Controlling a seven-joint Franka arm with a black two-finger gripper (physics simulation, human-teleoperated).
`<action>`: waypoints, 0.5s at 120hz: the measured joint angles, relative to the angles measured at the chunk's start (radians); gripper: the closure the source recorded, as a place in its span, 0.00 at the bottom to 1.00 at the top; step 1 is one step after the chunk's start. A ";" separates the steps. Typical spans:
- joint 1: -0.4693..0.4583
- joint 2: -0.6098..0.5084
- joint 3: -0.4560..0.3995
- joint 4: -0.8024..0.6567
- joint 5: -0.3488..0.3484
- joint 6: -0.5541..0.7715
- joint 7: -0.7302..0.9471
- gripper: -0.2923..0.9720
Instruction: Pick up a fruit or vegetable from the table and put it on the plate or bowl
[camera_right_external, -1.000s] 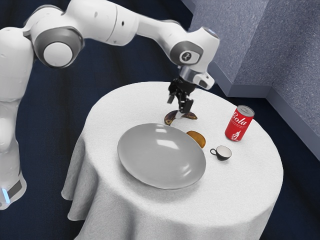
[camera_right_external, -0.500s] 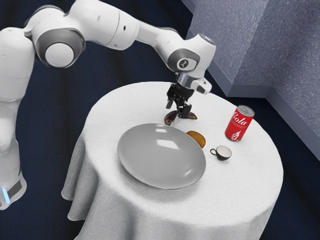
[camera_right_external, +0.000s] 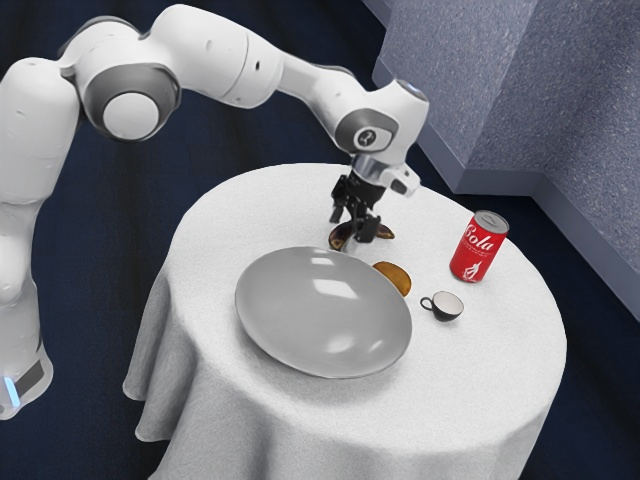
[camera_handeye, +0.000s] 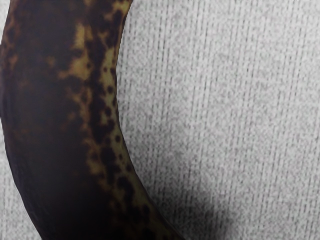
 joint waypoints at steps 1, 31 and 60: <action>0.000 0.000 0.000 0.000 0.000 0.000 0.000 0.23; 0.000 0.012 0.002 0.009 0.000 0.034 0.007 0.23; 0.000 0.020 0.003 0.009 0.000 0.059 0.012 0.47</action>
